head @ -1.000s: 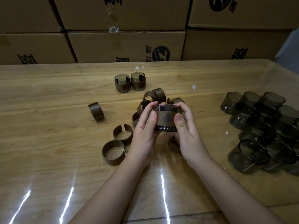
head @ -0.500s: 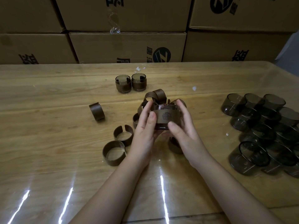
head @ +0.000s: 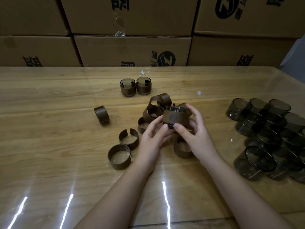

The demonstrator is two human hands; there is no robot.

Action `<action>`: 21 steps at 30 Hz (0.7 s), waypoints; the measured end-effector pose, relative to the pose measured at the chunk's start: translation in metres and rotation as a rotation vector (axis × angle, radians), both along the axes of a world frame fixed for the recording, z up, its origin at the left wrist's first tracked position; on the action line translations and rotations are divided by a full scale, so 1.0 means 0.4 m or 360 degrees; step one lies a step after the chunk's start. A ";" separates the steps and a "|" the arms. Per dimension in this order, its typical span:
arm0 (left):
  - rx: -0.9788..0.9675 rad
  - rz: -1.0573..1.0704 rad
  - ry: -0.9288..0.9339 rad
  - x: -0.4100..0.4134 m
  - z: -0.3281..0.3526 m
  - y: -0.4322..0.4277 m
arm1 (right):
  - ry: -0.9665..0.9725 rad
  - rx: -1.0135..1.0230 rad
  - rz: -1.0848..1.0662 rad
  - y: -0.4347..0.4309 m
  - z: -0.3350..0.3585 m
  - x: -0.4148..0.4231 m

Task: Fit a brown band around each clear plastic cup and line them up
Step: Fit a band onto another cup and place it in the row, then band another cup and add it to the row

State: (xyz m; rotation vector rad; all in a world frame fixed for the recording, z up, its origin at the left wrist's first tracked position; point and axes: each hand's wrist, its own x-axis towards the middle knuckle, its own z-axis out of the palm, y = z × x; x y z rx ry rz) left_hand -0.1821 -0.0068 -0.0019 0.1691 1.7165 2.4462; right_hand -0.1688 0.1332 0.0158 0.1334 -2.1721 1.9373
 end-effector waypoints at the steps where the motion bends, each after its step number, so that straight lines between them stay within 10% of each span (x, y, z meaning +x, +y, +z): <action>1: 0.0005 0.0027 0.0014 0.001 -0.004 -0.002 | -0.0015 -0.0008 0.0027 0.003 0.004 -0.003; 14: -0.0144 0.0145 0.0108 0.003 -0.025 0.008 | -0.0042 0.0504 0.0219 0.043 0.123 -0.105; 21: -0.1234 -0.0329 0.0796 0.016 -0.029 0.021 | -0.0001 0.0585 -0.0116 0.029 0.125 -0.278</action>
